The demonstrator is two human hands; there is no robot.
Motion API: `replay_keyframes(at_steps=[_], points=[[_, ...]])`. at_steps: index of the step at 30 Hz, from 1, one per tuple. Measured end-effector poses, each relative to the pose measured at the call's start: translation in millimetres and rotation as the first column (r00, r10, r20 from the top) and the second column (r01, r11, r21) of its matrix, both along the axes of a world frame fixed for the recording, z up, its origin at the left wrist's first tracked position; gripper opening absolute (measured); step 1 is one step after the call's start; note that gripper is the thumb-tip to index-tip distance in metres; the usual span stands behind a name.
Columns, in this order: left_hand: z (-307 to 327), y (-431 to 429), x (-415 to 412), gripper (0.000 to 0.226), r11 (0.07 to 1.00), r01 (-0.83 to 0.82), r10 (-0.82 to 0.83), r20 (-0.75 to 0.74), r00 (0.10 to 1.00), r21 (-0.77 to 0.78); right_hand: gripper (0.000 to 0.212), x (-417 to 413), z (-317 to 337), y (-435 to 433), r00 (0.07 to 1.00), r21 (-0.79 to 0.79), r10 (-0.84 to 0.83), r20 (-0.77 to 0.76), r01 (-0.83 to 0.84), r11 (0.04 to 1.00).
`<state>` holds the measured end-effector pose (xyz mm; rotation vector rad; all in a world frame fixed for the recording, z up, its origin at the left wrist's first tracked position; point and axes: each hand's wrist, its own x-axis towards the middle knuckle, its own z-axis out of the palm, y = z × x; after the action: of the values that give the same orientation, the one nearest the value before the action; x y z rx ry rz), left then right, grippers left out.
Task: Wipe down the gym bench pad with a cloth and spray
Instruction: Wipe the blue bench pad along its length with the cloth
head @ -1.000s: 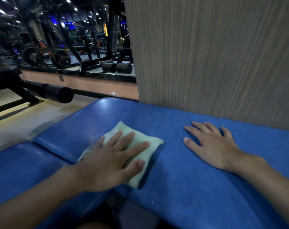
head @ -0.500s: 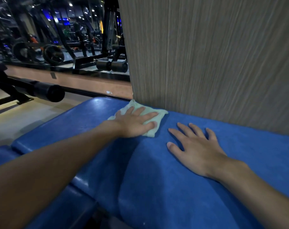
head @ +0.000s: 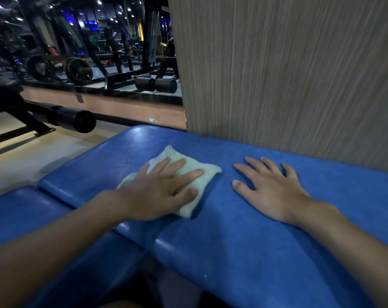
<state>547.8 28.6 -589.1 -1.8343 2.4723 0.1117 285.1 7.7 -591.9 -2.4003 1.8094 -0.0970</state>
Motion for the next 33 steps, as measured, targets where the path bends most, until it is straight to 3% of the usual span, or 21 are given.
replay_keyframes(at_steps=[4, 8, 15, 23, 28, 33], points=[[7.4, 63.6, 18.9, 0.062, 1.0, 0.005, -0.006, 0.021, 1.0, 0.031, 0.063, 0.8, 6.0, 0.5, 1.0, 0.02, -0.008, 0.009, 0.008, 1.0], [8.0, 60.7, 18.7, 0.063, 0.998, -0.016, 0.015, 0.018, 1.0, 0.057, 0.06, 10.0, 13.9, -10.0, 0.999, -0.044, -0.012, 0.044, 0.014, 0.999], [-3.5, -50.2, -7.2, 0.068, 0.999, -0.042, 0.042, -0.018, 0.999, 0.013, 0.065, 17.5, -3.6, -15.1, 1.0, -0.025, 0.007, 0.001, -0.007, 1.0], [3.8, -159.1, -36.2, 0.054, 0.995, -0.088, 0.09, -0.035, 0.995, 0.035, 0.068, 16.2, -4.5, -16.7, 1.0, -0.04, 0.01, 0.002, -0.01, 0.999], [-2.4, -118.4, -21.5, 0.051, 0.997, -0.076, 0.076, -0.032, 0.997, 0.008, 0.069, 16.3, -3.9, -15.3, 0.999, -0.027, 0.01, 0.032, -0.009, 1.0], [1.8, -9.6, 17.0, 0.061, 1.0, 0.011, -0.011, 0.012, 1.0, -0.009, 0.066, 16.5, -0.5, -13.4, 0.999, -0.019, 0.012, 0.03, -0.012, 1.0]])
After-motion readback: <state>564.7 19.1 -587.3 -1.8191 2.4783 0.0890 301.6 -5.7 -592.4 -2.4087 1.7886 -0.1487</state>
